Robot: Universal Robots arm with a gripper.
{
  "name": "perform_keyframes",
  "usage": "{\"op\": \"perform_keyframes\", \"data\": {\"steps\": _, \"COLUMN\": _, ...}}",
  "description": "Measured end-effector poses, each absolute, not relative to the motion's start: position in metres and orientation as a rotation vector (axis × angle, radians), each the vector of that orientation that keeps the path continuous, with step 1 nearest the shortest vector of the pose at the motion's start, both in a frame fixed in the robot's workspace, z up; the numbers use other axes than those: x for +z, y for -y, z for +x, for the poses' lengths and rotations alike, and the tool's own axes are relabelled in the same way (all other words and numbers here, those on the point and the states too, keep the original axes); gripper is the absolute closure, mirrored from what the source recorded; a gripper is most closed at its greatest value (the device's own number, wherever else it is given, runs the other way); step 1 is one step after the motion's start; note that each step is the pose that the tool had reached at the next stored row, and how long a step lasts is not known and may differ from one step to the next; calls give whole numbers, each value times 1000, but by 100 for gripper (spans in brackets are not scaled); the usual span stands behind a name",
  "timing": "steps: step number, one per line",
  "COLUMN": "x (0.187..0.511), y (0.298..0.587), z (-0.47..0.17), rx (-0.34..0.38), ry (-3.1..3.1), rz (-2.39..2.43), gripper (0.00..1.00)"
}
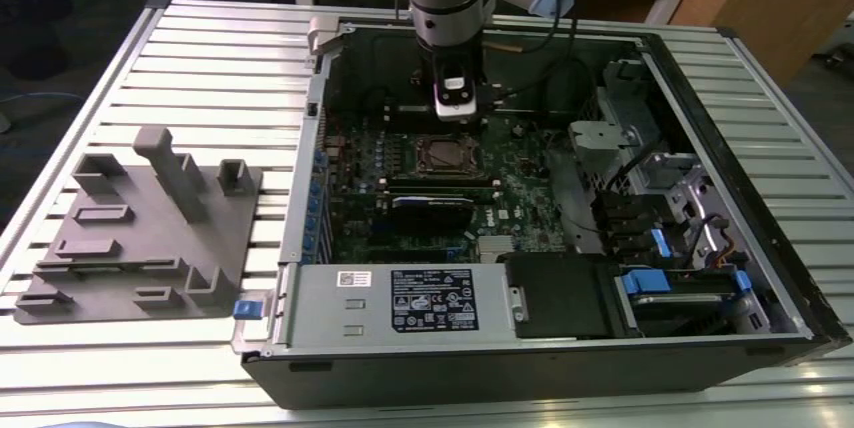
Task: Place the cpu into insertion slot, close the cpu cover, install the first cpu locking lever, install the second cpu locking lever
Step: 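Install the first cpu locking lever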
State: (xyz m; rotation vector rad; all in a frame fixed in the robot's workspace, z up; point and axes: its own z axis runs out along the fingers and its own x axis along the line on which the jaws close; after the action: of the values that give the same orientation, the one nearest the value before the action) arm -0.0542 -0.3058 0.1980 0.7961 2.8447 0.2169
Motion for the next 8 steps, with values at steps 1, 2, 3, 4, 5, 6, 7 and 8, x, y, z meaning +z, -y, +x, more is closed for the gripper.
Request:
{"op": "perform_keyframes", "data": {"steps": 1, "x": 198, "y": 306, "z": -54, "rx": 214, "ry": -2845, "rz": 793, "gripper": 89}}
{"op": "perform_keyframes", "data": {"steps": 2, "x": 198, "y": 306, "z": -54, "rx": 211, "ry": -2846, "rz": 789, "gripper": 89}}
{"op": "perform_keyframes", "data": {"steps": 3, "x": 198, "y": 306, "z": -54, "rx": 207, "ry": -2847, "rz": 786, "gripper": 89}}
{"op": "perform_keyframes", "data": {"steps": 4, "x": 197, "y": 307, "z": -54, "rx": 204, "ry": -2848, "rz": 782, "gripper": 89}}
{"op": "perform_keyframes", "data": {"steps": 5, "x": 197, "y": 307, "z": -54, "rx": 201, "ry": -2848, "rz": 778, "gripper": 89}}
{"op": "perform_keyframes", "data": {"steps": 6, "x": 197, "y": 307, "z": -54, "rx": 197, "ry": -2849, "rz": 774, "gripper": 89}}
{"op": "perform_keyframes", "data": {"steps": 7, "x": 197, "y": 307, "z": -54, "rx": 194, "ry": -2850, "rz": 771, "gripper": 89}}
{"op": "perform_keyframes", "data": {"steps": 8, "x": 196, "y": 307, "z": -54, "rx": 192, "ry": -2851, "rz": 768, "gripper": 89}}
